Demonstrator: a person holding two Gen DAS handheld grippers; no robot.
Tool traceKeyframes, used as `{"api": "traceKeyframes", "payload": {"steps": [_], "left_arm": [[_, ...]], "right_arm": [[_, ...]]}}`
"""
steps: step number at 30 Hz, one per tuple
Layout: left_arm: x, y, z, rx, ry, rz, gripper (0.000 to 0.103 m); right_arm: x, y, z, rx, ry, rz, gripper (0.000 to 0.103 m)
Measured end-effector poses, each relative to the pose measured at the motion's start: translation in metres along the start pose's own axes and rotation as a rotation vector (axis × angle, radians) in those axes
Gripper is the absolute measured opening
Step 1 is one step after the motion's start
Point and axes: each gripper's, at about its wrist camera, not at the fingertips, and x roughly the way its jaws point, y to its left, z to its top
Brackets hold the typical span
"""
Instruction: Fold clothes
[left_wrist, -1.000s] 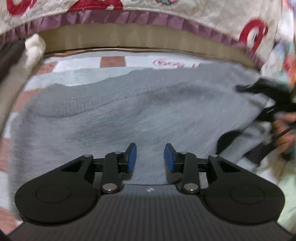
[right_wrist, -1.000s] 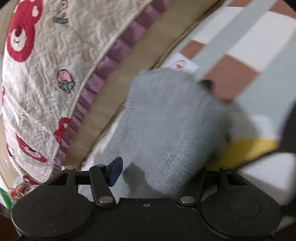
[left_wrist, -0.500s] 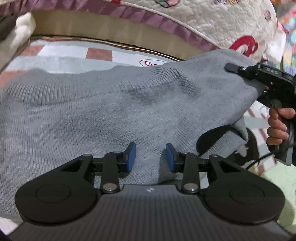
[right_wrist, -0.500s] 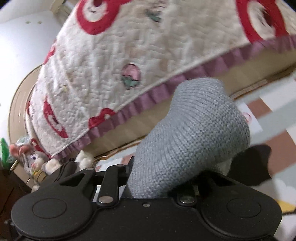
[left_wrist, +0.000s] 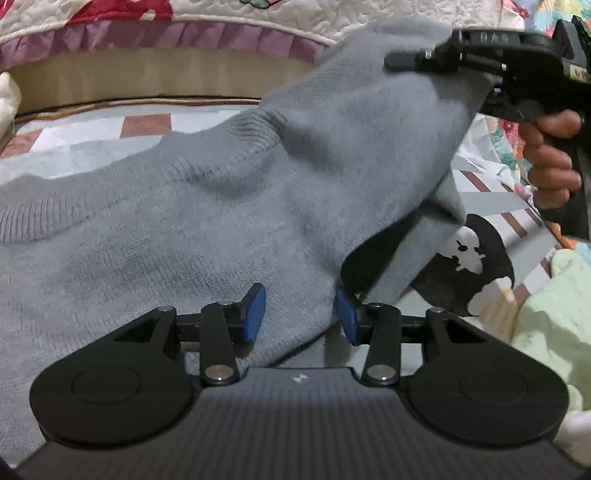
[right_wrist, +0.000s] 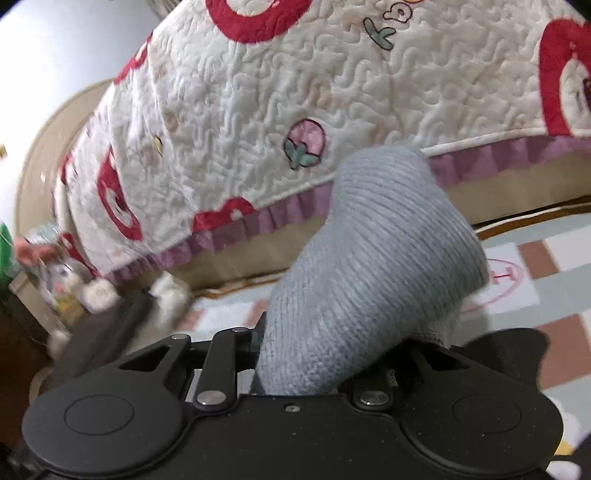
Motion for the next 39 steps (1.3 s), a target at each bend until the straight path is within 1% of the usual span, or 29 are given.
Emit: {"api": "traceKeyframes", "payload": {"steps": [1,3,5,6,7,9,10,11,12,13,16,18,19,21,22,24,27,30,31,32,34,35,36,38,39], "left_arm": [[0.000,0.000,0.002,-0.009,-0.002,-0.002,0.042],[-0.006,0.010,0.006,-0.069,0.000,-0.030,0.042],[-0.018,0.024,0.010,-0.127,0.012,-0.042,0.042],[-0.027,0.032,0.013,-0.139,0.027,-0.026,0.043],[-0.039,0.048,0.011,-0.188,0.021,0.003,0.046],[-0.065,0.084,0.004,-0.302,0.000,0.065,0.047],[-0.077,0.102,0.000,-0.359,-0.011,0.096,0.047],[-0.090,0.120,-0.003,-0.416,-0.022,0.128,0.047],[-0.094,0.130,-0.010,-0.464,-0.030,0.131,0.045],[-0.096,0.138,-0.018,-0.510,-0.037,0.128,0.045],[-0.101,0.162,-0.041,-0.647,-0.059,0.118,0.039],[-0.102,0.166,-0.044,-0.687,-0.073,0.102,0.039],[-0.101,0.167,-0.044,-0.688,-0.069,0.107,0.037],[-0.101,0.169,-0.045,-0.690,-0.068,0.108,0.036],[-0.101,0.171,-0.047,-0.704,-0.073,0.094,0.037],[-0.106,0.175,-0.049,-0.730,-0.090,0.065,0.037],[-0.107,0.183,-0.045,-0.769,-0.119,0.036,0.040],[-0.112,0.188,-0.045,-0.796,-0.150,0.008,0.040],[-0.115,0.190,-0.045,-0.810,-0.170,-0.009,0.040],[-0.119,0.192,-0.044,-0.825,-0.192,-0.028,0.040],[-0.126,0.198,-0.042,-0.862,-0.245,-0.093,0.040],[-0.129,0.201,-0.042,-0.881,-0.268,-0.132,0.040],[-0.132,0.202,-0.041,-0.893,-0.286,-0.152,0.039],[-0.135,0.205,-0.043,-0.900,-0.287,-0.135,0.040],[-0.136,0.207,-0.043,-0.903,-0.286,-0.125,0.040]], "right_arm": [[-0.001,-0.001,-0.002,-0.004,0.002,-0.013,0.028],[-0.003,0.006,0.003,-0.042,0.001,-0.032,0.028],[-0.003,0.029,0.006,-0.182,0.000,-0.055,0.028],[-0.003,0.046,0.007,-0.269,0.002,-0.066,0.028],[-0.002,0.064,0.007,-0.336,0.009,-0.068,0.028],[0.001,0.105,0.005,-0.470,0.034,-0.072,0.028],[0.006,0.126,-0.002,-0.566,0.051,-0.090,0.028],[0.013,0.148,-0.013,-0.676,0.067,-0.109,0.028],[0.019,0.170,-0.024,-0.785,0.082,-0.129,0.028],[0.028,0.186,-0.037,-0.862,0.105,-0.132,0.028],[0.061,0.212,-0.085,-0.979,0.200,-0.084,0.028],[0.083,0.229,-0.116,-1.056,0.263,-0.051,0.028],[0.091,0.235,-0.133,-1.102,0.285,-0.041,0.029],[0.093,0.235,-0.154,-1.177,0.270,-0.057,0.029],[0.091,0.235,-0.154,-1.175,0.263,-0.062,0.029],[0.086,0.232,-0.142,-1.121,0.262,-0.052,0.029],[0.080,0.226,-0.116,-0.979,0.246,0.006,0.028],[0.072,0.223,-0.096,-0.861,0.213,0.062,0.028],[0.071,0.224,-0.097,-0.855,0.202,0.078,0.027],[0.069,0.226,-0.102,-0.879,0.185,0.098,0.027],[0.062,0.231,-0.116,-0.955,0.157,0.136,0.027],[0.060,0.233,-0.121,-0.974,0.154,0.153,0.027],[0.059,0.235,-0.125,-0.974,0.160,0.170,0.027],[0.059,0.236,-0.129,-0.958,0.174,0.201,0.027],[0.061,0.236,-0.124,-0.931,0.179,0.203,0.027]]}}
